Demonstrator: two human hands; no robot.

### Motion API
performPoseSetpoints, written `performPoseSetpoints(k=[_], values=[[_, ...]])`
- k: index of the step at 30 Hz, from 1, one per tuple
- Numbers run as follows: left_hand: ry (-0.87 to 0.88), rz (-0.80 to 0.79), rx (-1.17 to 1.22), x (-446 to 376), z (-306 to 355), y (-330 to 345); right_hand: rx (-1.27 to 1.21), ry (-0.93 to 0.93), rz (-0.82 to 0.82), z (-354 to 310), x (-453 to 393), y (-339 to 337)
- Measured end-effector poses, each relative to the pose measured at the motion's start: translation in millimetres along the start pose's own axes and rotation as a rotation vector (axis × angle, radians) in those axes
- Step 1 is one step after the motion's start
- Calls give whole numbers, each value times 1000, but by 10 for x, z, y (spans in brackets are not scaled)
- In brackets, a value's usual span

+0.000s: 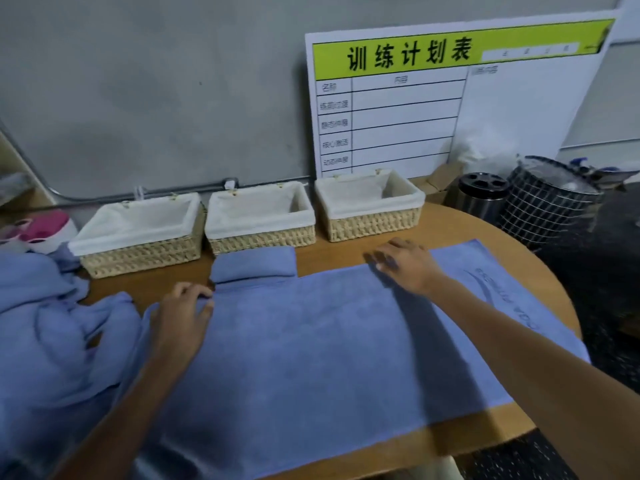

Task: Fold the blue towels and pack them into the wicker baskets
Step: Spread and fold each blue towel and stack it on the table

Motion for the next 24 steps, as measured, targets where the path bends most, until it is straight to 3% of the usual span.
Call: performPoseSetpoints(k=[4,9,12,17,24], values=[[-22,1,-56,-53,-180,29,-194,-49,132,25,17,94],[123,74,-257,-54,-39,-89,-198,-74,184,24,27,17],[146,165,-193,9,-4,-278,-192,-55,174,15,48,-14],[161,162,-123,107,67,-449,-47,-15,81,75,1,49],[185,226,79,267,169,-801,-257,-152,356,-72,426,-637]])
Point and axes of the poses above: each hand's wrist, its own x-axis away from the middle knuckle, its own y-axis out of the palm, z = x × y, the point moved 10 cm from there along -x, towards the middle knuckle, and after that the axes turned 5 degrees about y, right-handed, at the moved point
